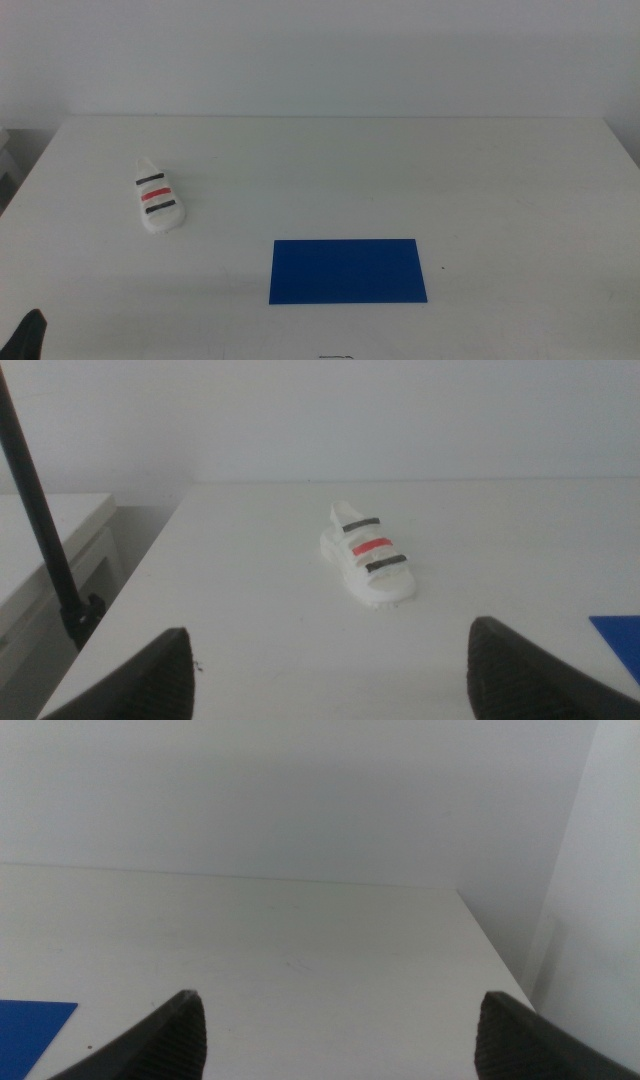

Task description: Use one arm to grab the shoe from the table and place it on the mat.

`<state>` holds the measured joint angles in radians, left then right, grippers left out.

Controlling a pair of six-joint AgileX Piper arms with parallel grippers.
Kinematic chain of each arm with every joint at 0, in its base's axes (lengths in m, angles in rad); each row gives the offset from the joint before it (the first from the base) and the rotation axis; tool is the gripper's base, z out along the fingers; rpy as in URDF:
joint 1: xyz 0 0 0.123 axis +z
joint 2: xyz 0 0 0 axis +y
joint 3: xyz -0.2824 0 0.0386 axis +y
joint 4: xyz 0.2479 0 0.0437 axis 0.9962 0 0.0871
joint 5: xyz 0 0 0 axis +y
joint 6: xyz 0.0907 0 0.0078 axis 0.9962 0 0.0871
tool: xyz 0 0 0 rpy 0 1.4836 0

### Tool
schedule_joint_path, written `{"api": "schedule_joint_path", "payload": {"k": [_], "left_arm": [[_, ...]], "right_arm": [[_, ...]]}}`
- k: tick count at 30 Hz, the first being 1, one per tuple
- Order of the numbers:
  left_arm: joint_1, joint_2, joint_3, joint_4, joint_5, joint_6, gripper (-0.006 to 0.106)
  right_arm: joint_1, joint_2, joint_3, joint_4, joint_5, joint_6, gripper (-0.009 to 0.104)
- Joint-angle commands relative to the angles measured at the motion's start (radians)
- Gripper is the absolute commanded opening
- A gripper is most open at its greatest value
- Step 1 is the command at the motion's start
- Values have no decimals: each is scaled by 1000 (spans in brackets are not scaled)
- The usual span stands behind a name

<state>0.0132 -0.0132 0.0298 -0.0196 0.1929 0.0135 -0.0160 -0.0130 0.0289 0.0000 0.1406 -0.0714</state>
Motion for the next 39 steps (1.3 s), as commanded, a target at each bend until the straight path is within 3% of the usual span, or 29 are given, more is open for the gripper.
{"api": "schedule_joint_path", "payload": {"k": [1, 13, 18, 27, 39], "left_arm": [[-7, -20, -5, -1, -59, -8, 94], [-7, 2, -9, -1, -16, -14, 94], [-7, 187, -176, -1, 25, -8, 94], [-5, 635, -623, 20, 403, -14, 94], [-5, 1158, -1096, -41, 607, -83, 94]], "right_arm": [[2, -19, -19, -9, -76, -5, 94], [2, -19, -19, -9, -76, -5, 94], [2, -19, -19, -9, -76, -5, 94], [2, -19, -19, -9, -76, -5, 94], [2, -19, -19, -9, -76, -5, 94]]}}
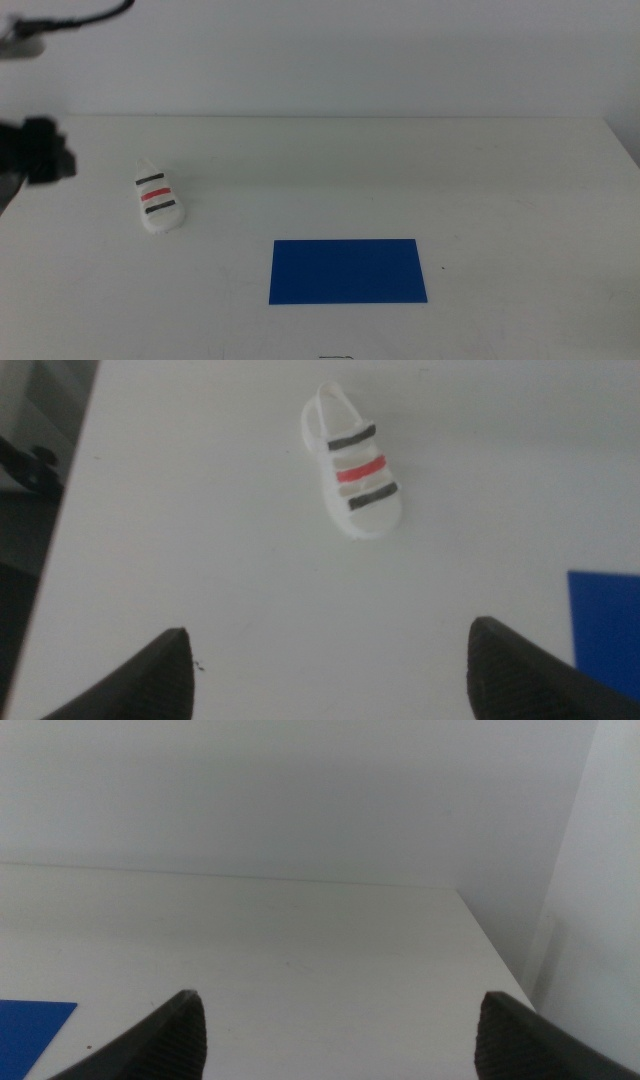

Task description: Use one arm to grab the shoe from the table and place it on the mat.

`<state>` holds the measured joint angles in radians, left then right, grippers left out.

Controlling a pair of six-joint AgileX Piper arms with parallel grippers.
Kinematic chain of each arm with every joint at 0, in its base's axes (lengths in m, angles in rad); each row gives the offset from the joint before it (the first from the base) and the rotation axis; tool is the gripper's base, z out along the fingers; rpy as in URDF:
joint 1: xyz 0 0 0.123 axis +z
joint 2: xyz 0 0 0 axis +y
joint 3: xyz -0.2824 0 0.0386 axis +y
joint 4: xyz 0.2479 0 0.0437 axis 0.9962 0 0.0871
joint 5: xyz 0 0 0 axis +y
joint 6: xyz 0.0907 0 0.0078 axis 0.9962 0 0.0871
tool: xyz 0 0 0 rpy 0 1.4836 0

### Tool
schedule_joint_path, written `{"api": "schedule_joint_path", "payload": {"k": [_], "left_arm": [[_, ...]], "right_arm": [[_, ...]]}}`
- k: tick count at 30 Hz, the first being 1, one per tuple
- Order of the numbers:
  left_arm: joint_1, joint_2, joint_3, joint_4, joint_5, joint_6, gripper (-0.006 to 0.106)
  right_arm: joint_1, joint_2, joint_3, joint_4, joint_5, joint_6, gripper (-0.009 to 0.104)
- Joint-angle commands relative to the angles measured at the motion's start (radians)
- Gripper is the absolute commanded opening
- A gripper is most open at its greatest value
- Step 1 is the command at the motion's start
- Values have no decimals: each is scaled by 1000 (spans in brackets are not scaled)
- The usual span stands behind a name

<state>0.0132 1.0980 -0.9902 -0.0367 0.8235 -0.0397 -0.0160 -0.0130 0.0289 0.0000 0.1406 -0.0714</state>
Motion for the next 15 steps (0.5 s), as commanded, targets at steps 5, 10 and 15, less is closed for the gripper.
{"api": "schedule_joint_path", "payload": {"k": [5, 10, 15], "left_arm": [[-23, 237, -255, -47, 62, -173, 94], [-92, 438, -434, 83, 152, -367, 94], [-111, 612, -585, 134, 229, -418, 94]], "right_arm": [[2, -19, -19, -9, -76, -5, 94], [2, -19, -19, -9, -76, -5, 94], [2, -19, -19, -9, -76, -5, 94]]}}
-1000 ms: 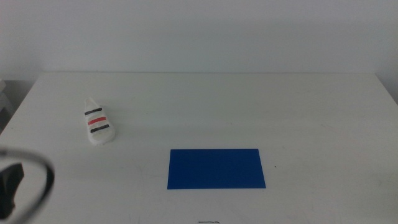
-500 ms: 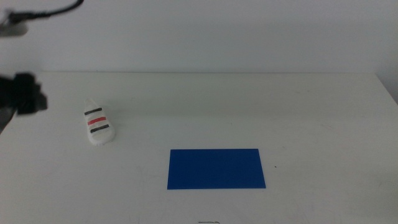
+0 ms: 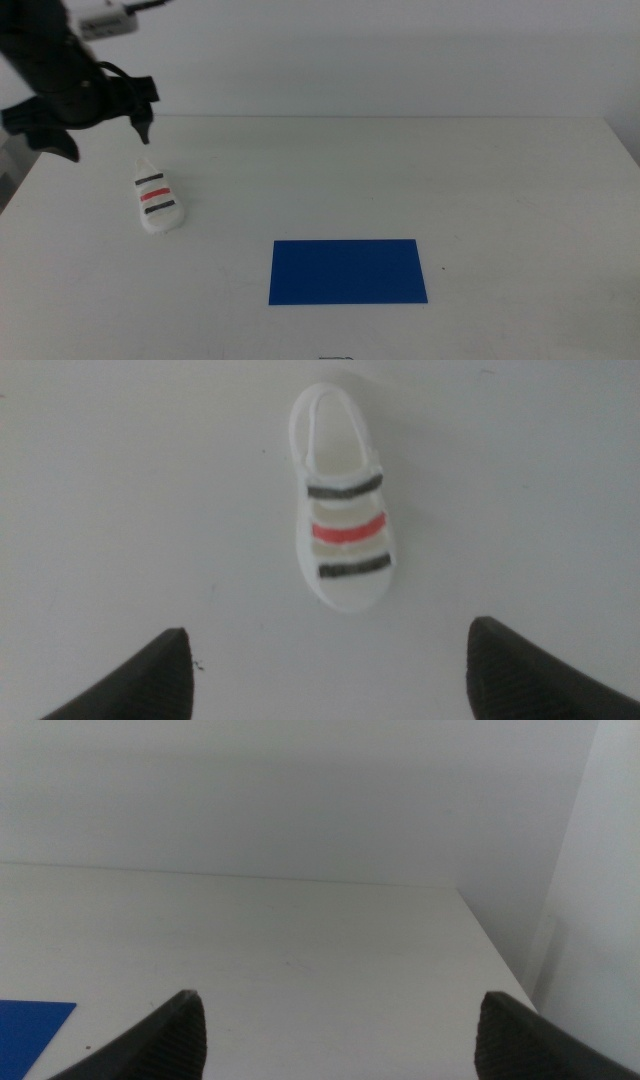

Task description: Use one arm to grab the shoe from the table and place it on the mat.

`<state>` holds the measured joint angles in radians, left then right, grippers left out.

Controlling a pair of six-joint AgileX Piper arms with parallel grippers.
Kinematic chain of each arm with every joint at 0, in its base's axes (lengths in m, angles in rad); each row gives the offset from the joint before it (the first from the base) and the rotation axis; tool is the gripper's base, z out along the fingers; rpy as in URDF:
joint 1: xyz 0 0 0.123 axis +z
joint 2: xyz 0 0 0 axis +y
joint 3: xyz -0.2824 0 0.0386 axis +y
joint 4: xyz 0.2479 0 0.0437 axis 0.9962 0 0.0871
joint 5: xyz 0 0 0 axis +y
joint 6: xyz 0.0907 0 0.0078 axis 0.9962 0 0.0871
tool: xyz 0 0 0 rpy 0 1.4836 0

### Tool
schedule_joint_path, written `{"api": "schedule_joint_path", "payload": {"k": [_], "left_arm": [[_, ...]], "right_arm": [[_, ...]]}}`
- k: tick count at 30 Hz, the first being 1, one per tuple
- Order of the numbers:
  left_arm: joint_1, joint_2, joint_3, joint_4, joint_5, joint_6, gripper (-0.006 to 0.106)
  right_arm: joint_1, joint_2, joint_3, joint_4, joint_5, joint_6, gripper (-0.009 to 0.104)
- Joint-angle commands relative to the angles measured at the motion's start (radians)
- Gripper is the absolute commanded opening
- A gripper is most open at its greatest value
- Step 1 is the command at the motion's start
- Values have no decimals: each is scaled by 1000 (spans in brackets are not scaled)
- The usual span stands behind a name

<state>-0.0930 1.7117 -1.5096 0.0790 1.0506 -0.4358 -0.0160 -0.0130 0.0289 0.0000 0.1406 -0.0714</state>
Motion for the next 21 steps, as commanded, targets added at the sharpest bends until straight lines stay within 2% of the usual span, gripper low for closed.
{"api": "schedule_joint_path", "payload": {"k": [1, 13, 21], "left_arm": [[-5, 30, -88, 18, 4, -5, 94], [15, 336, -303, -29, -6, -30, 94], [15, 452, -363, -48, -6, -32, 92]], "right_arm": [[2, -19, -19, -9, -76, -5, 94], [2, -19, -19, -9, -76, -5, 94], [2, -19, -19, -9, -76, -5, 94]]}}
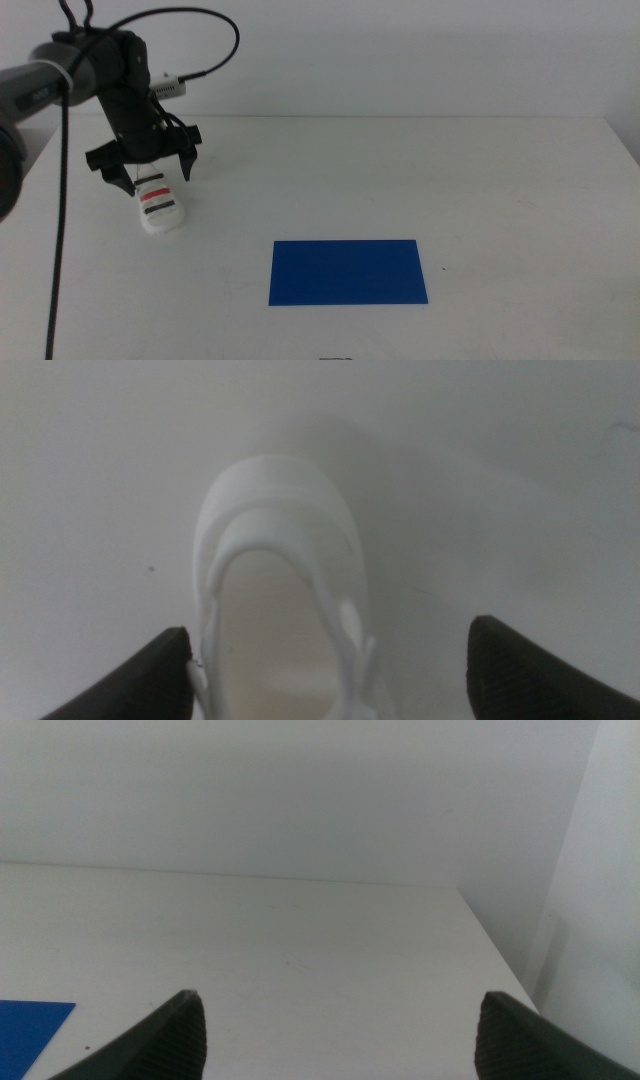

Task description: Use one arm to grab the shoe from the table and place it on the mat.

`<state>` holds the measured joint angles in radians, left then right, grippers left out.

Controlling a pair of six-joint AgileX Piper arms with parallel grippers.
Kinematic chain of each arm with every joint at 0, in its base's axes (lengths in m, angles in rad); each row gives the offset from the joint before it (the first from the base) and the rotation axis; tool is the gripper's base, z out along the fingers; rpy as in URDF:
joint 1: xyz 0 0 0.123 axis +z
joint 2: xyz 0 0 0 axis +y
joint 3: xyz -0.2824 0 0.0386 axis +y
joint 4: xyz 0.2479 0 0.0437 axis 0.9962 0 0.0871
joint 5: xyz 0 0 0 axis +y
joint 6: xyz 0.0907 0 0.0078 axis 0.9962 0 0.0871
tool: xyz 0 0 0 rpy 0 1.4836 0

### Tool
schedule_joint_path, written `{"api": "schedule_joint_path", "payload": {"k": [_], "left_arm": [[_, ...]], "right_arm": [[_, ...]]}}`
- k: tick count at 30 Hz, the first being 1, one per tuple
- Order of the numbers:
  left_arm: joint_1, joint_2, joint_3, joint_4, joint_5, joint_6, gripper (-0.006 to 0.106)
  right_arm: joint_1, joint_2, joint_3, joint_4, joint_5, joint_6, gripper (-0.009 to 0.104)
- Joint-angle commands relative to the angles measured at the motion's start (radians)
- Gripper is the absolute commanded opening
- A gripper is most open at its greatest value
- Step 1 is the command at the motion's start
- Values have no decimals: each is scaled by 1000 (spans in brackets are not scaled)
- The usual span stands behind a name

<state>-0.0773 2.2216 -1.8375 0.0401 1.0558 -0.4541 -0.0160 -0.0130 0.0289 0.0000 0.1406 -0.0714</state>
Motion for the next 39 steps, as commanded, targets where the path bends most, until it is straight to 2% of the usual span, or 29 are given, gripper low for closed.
{"api": "schedule_joint_path", "payload": {"k": [1, 4, 6, 9, 13, 16, 24, 34, 39], "left_arm": [[-1, -52, -35, -9, -10, -12, 90], [-1, -42, -35, -9, -6, -12, 82], [-1, -41, -35, -8, 4, -12, 72], [1, -41, -35, -9, 40, -12, 50], [1, -67, -35, -55, 92, 16, 17], [-12, -113, -34, -71, 159, 11, 0], [-173, -217, -34, -55, 265, -88, -1], [-494, -182, -34, -55, 230, -192, -1], [-583, -151, -35, -34, 212, -241, -1]], "right_arm": [[2, -19, -19, -9, -76, -5, 94], [2, -19, -19, -9, -76, -5, 94], [2, -19, -19, -9, -76, -5, 94], [2, -19, -19, -9, -76, -5, 94], [2, -19, -19, -9, -76, -5, 94], [2, -19, -19, -9, -76, -5, 94], [2, -19, -19, -9, -76, -5, 94], [2, -19, -19, -9, -76, -5, 94], [2, -19, -19, -9, -76, -5, 94]]}}
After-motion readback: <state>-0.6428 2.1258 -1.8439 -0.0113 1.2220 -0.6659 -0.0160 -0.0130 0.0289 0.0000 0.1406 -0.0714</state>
